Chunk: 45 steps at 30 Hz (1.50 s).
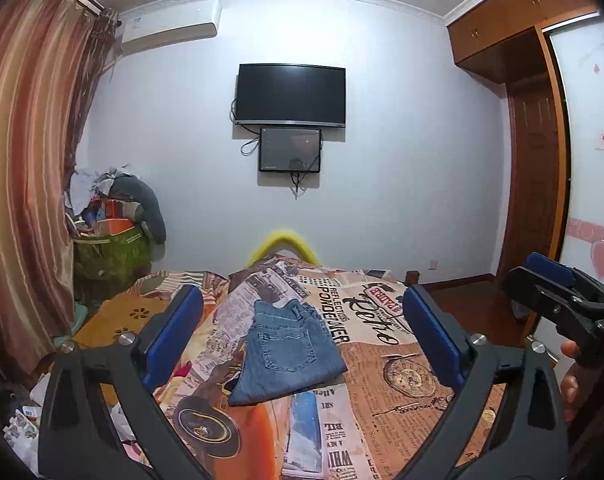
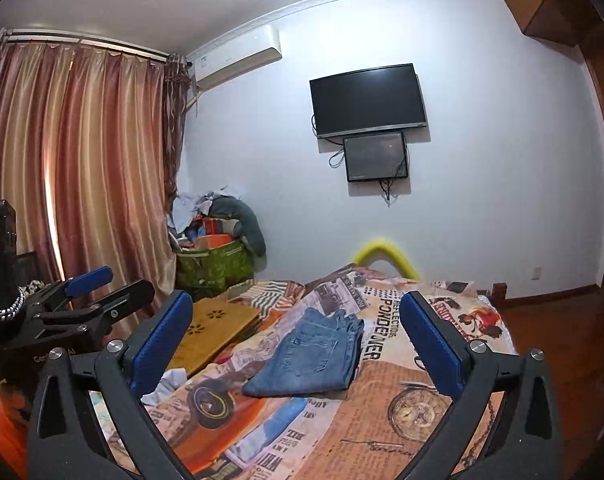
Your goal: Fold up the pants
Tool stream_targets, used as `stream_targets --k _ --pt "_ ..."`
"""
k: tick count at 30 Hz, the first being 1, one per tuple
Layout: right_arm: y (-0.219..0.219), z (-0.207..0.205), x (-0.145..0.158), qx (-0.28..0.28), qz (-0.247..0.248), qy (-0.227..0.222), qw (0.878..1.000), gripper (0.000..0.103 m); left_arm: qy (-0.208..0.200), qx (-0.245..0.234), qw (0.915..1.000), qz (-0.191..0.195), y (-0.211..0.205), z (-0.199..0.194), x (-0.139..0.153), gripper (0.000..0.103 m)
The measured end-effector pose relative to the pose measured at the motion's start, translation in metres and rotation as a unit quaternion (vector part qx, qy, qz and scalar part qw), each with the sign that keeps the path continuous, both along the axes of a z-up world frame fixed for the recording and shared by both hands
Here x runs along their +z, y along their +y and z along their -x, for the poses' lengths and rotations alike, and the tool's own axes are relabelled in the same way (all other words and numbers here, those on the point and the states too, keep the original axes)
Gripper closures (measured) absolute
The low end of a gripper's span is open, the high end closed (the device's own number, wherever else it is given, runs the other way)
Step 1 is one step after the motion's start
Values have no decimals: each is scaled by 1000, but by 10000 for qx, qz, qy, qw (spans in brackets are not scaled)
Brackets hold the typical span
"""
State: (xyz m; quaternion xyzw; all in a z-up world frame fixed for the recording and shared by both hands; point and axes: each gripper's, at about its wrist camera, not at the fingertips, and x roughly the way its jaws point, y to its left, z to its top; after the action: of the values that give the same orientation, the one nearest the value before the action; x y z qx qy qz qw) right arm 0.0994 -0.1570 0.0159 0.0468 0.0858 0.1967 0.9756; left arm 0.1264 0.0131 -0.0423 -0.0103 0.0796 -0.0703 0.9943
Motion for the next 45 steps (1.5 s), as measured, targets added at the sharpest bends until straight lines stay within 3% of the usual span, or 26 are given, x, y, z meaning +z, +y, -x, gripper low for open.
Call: stream_targets --k 45 --pt "2 6 3 -70 76 77 9999 0 26 22 10000 23 -4 -3 -6 1"
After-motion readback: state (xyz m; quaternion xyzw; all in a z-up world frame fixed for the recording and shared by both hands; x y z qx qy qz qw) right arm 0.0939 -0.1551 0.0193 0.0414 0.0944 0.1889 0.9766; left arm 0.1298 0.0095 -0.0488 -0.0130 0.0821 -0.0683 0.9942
